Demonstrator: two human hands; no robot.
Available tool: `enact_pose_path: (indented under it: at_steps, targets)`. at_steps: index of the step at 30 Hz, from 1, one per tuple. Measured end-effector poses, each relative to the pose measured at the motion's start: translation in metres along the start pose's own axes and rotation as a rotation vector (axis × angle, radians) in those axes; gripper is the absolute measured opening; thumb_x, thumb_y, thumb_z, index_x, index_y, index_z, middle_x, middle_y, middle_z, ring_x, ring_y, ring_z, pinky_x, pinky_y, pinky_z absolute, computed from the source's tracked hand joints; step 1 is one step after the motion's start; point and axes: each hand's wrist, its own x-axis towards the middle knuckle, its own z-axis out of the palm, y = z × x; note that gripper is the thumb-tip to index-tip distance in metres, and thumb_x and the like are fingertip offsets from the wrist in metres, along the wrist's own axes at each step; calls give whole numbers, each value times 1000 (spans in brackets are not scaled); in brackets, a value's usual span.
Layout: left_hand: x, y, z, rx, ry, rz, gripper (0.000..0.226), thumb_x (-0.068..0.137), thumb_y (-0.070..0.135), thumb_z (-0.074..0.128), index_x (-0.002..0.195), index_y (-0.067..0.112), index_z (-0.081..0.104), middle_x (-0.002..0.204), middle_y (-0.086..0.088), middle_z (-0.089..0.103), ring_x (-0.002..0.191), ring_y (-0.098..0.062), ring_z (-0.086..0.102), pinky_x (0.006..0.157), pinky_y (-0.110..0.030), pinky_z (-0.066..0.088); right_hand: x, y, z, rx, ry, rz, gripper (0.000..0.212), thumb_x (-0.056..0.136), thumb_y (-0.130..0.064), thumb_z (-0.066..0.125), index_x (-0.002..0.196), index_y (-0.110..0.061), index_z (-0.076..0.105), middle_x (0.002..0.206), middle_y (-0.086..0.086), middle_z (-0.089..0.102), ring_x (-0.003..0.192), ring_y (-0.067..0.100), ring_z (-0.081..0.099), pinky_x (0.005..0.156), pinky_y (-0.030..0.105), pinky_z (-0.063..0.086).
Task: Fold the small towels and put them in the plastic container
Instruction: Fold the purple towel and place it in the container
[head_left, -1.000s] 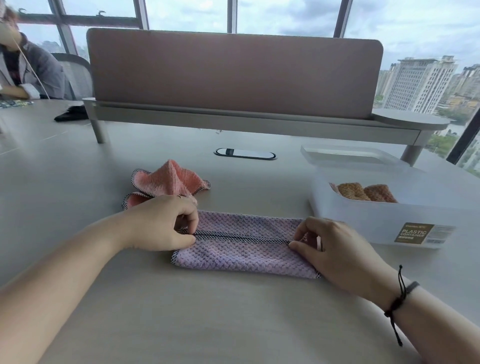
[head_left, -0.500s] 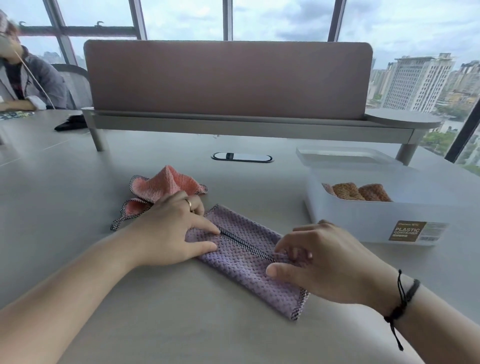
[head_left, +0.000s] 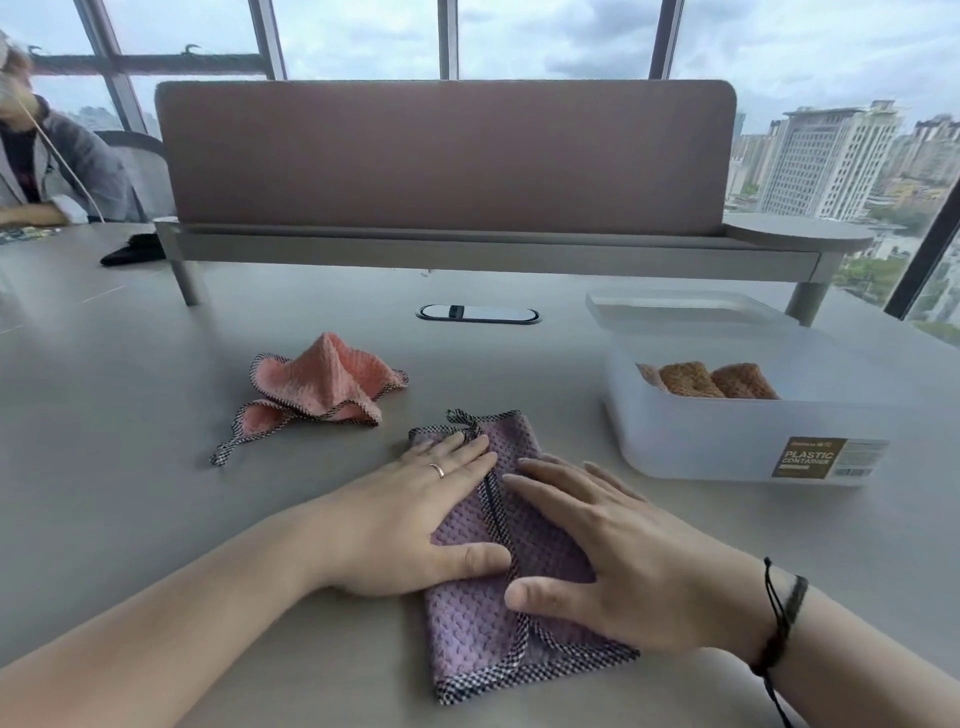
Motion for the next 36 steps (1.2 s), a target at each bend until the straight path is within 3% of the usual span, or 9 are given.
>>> enact_pose_path:
  at_steps: [5,11,15,18,20,23,28,31,36]
  targets:
    - [2,-6,-5,25,-72,52,125,60,95,35,156,34,-14,161,18,-26,143,3,-32,121,-27,-14,1,-3,3,-73,-107,46,99,75,-90,25,153,-42,-12,161,-20,-21,141,-3,-32,121,36,-16]
    - [12,-14,-5,-5,28,68,128,52,92,52,155,45,-9,162,18,-24,146,1,-28,124,-31,-7,1,-3,6,29,-73,32,83,78,-83,2,152,-47,-6,162,-22,-12,142,-5,-30,122,35,-14]
    - [11,-24,-11,-30,175,82,119,51,94,53,150,57,0,164,20,-17,149,2,-18,123,-29,-2,3,5,-1,96,117,14,58,96,-61,27,152,-46,19,159,-27,13,147,-5,-9,120,22,-1]
    - [5,-29,-12,-162,152,74,108,58,96,41,152,55,8,164,24,-7,150,6,-9,125,-29,3,2,16,-7,99,211,7,42,97,-42,52,139,-46,47,151,-29,33,144,-7,19,119,24,21]
    - [1,-28,-10,-168,89,75,105,61,97,29,153,53,4,164,23,-10,147,9,-16,121,-22,-8,0,20,-10,103,204,2,40,92,-45,60,132,-47,53,147,-33,37,139,-12,26,116,23,28]
    - [1,-23,-6,-5,-34,35,110,62,94,35,152,51,-10,162,20,-22,146,0,-29,117,-22,-18,-1,19,-10,105,92,-15,59,84,-63,61,139,-52,43,152,-37,23,141,-16,14,110,9,14]
    - [0,-23,-6,18,-77,13,122,50,101,34,149,54,-19,159,20,-30,145,-6,-35,125,-40,-10,0,18,-6,89,-22,-17,73,80,-73,55,145,-55,27,157,-36,6,143,-15,-4,115,17,4]
    - [-7,-17,-8,10,-67,61,123,48,98,41,145,58,-24,156,22,-37,140,0,-41,121,-35,-17,-1,17,-9,100,53,-24,65,77,-71,61,137,-58,40,150,-36,24,138,-14,21,108,13,20]
    - [-9,-13,-7,34,-127,70,120,49,94,48,141,64,-22,155,23,-37,135,4,-45,120,-35,-21,-10,19,-23,264,73,-82,19,80,-36,76,96,-46,72,97,-16,63,98,5,58,83,24,46]
